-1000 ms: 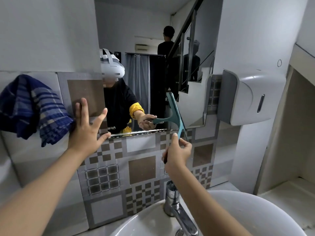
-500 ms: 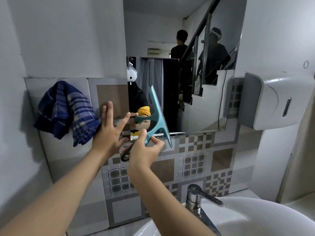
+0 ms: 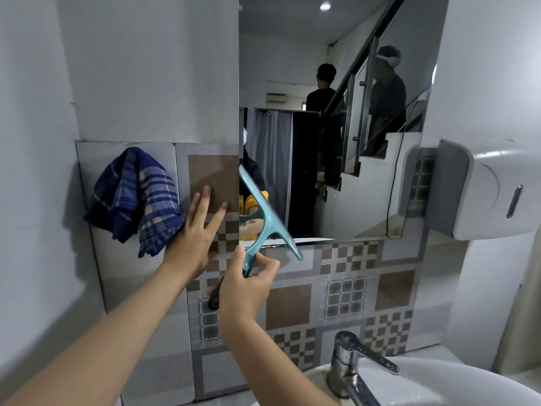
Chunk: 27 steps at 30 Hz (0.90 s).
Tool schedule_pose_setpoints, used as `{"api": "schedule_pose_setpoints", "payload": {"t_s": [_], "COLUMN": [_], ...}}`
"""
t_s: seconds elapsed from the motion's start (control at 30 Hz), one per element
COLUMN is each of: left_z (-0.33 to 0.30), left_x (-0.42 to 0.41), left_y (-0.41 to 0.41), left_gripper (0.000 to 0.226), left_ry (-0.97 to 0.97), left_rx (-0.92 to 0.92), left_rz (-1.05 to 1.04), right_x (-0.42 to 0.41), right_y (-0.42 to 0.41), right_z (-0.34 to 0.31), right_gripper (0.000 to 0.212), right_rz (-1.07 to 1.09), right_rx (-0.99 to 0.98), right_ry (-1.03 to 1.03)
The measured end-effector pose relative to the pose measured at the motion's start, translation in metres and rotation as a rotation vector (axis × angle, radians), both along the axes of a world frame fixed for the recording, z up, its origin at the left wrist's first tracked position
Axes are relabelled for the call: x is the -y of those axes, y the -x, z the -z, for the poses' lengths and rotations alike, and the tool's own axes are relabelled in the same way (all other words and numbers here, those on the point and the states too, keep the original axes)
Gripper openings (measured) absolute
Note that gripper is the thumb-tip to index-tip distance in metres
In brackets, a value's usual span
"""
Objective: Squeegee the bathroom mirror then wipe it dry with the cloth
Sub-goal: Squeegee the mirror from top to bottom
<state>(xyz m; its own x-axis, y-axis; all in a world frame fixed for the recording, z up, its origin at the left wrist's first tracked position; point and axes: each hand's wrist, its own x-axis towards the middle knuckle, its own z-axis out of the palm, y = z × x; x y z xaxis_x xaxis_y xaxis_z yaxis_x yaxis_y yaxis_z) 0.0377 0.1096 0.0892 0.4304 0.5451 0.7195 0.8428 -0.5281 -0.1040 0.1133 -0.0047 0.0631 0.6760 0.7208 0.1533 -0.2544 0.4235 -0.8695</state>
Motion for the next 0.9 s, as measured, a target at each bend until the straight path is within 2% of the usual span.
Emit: {"api": "schedule_pose_setpoints", "payload": {"t_s": [0.17,0.3,0.5,0.9], "left_z": [-0.002,-0.004,-0.004,-0.005], "left_x": [0.004,0.005,0.000,0.002], "left_y": [0.001,0.002,0.004,0.004], "left_gripper": [0.108,0.090,0.105,0.101], "left_ry": [0.035,0.021,0.029,0.076], "left_rx": [0.030,0.033,0.015,0.055], "left_rz": [0.060,0.060,0.084,0.106], "right_x": [0.005,0.008,0.012,0.012], "right_y": [-0.021,-0.044,-0.074,-0.097], "right_z": [0.031,0.046,0.063,0.075], "right_gripper": [0.021,0.021,0.019,0.019], "right_rz": [0.074,0.141,0.156,0.165], "right_rx": [0.195,0.341,0.471,0.600], "right_ry": [-0.013,-0.033,-0.018,-0.019]}}
